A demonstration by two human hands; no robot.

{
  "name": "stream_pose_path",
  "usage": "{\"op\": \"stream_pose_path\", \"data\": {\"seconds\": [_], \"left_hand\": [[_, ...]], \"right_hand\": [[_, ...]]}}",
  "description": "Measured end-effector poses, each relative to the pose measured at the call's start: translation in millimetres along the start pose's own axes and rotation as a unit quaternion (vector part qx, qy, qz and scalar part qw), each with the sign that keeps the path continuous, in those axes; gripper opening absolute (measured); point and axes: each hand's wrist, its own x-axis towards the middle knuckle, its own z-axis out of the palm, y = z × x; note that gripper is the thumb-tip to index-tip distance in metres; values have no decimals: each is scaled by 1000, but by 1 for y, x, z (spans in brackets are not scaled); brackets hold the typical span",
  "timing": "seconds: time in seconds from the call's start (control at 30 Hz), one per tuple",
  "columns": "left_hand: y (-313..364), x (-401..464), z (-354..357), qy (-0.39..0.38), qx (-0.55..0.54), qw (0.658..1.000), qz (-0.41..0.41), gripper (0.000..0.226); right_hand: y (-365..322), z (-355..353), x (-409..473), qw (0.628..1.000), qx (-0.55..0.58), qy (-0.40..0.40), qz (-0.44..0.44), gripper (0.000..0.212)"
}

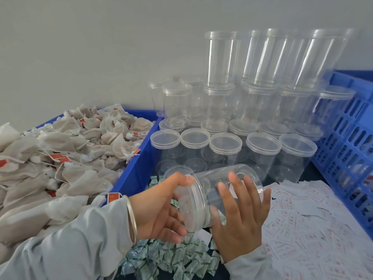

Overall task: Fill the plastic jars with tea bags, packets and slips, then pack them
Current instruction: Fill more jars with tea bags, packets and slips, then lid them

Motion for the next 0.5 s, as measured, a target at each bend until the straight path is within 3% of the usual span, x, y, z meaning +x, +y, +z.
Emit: {"op": "stream_pose_path", "data": {"seconds": [0.2,0.37,0.5], "left_hand": [[1,0,2,1,-31,1000,-1,80],[3,-4,3,-16,-59,998,6,80],[2,-4,1,-19,-70,997,7,71]], "right_hand": [[-1,0,1,1000,1,4,9,42],[1,-2,4,999,-11,51,-5,50],[6,-3,5,998,-7,54,-17,39]]}}
